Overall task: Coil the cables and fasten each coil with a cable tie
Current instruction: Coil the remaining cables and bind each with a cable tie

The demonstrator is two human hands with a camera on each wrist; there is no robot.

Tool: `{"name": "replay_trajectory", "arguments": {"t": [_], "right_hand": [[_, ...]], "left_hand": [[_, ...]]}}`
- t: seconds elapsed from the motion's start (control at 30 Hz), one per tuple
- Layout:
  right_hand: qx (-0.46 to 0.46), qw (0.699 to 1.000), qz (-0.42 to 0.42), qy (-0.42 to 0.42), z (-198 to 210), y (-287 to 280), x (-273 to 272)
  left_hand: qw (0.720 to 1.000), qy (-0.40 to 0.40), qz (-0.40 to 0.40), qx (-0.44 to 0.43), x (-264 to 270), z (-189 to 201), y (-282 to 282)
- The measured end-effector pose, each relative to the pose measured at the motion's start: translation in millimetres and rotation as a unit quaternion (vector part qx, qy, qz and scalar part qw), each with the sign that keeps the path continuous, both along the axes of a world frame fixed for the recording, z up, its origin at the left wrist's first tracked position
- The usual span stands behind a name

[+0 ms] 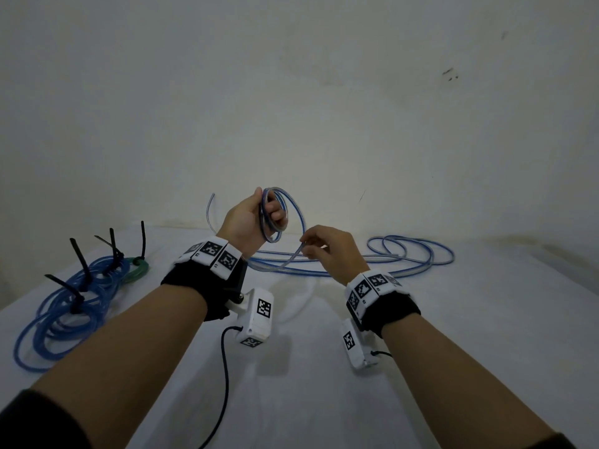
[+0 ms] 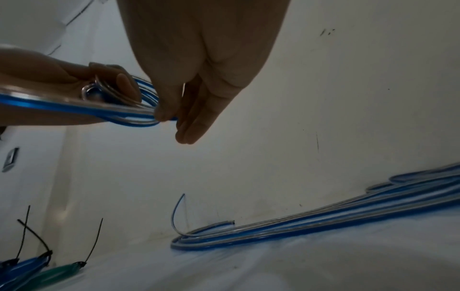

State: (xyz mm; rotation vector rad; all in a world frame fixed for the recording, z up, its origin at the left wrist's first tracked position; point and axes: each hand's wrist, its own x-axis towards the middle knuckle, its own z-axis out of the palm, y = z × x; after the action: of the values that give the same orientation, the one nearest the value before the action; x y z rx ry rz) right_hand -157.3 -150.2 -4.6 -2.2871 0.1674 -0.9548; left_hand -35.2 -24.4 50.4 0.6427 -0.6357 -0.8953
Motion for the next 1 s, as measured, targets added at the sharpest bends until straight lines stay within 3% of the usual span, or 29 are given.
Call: {"name": "replay_trajectory", "arguments": {"t": [0.23, 0.47, 0.63, 0.73, 0.93, 1.0], "right_hand": [[-0.001, 0.999, 0.002, -0.041, -5.5, -4.9, -6.3], [-0.077, 0.997, -0.011, 0.006, -7.4, 2.2, -1.0], [-0.132, 0.991, -0.014, 0.027, -9.4, 5.7, -0.5], [-0.14, 0.989, 0.01, 0.043, -8.8, 4.8, -3.4], [-0.026, 0.984, -0.076, -0.159, 6.6, -0.5, -5.1], [-0.025, 0.984, -0.08, -0.158, 13.7, -1.4, -7.0]], "left_hand": [[0.999, 0.04, -0.003, -0.021, 5.8, -0.7, 8.0], [0.999, 0.016, 0.034, -0.004, -8.0, -2.4, -7.0], [0.99, -0.087, 0.1, 0.04, -16.5, -1.8, -15.0], [0.96, -0.197, 0.179, 0.091, -21.0, -4.5, -16.3], [0.923, -0.289, 0.205, 0.15, -20.3, -5.8, -17.9], [0.907, -0.332, 0.194, 0.173, -21.1, -7.3, -19.5]]}}
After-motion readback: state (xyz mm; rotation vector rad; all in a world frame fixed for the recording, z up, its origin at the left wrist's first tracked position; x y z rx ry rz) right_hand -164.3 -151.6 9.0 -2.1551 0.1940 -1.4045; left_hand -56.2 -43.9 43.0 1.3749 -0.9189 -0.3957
